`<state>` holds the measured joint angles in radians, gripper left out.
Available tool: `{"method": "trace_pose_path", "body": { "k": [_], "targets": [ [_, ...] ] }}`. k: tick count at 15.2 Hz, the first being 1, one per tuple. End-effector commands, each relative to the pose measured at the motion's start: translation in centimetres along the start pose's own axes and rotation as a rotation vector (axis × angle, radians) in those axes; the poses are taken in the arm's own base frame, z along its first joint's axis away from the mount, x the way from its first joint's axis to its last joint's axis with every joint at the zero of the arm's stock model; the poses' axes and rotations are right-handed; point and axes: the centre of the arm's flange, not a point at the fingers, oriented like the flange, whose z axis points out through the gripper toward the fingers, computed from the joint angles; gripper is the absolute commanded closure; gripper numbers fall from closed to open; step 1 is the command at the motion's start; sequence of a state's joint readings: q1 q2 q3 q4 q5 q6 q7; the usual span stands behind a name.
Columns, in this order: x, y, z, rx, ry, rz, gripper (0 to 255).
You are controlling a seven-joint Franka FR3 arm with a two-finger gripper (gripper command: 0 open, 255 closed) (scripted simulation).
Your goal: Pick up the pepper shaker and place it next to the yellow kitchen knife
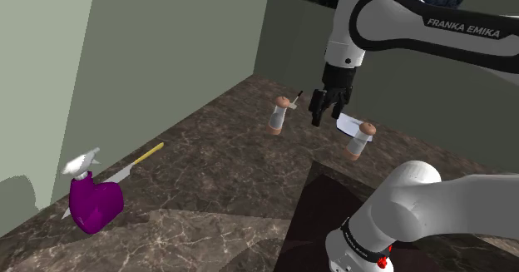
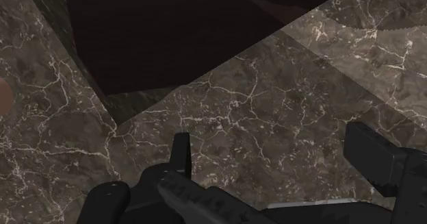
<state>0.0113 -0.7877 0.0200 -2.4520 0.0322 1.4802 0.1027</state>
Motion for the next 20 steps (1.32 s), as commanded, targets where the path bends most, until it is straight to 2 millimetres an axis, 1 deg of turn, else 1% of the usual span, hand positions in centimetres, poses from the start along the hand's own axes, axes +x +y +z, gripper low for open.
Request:
{"method": "trace_pose_path", "body": {
  "k": [1, 11, 20],
  "targets": [
    [0.0, 0.0, 0.0, 0.0, 0.0, 0.0, 0],
    [11.1, 5.8, 2.2, -0.008, 0.035, -0.065, 0],
    [21.4, 10.4, 3.8, -0.015, 0.067, -0.124, 0]
  ]
}}
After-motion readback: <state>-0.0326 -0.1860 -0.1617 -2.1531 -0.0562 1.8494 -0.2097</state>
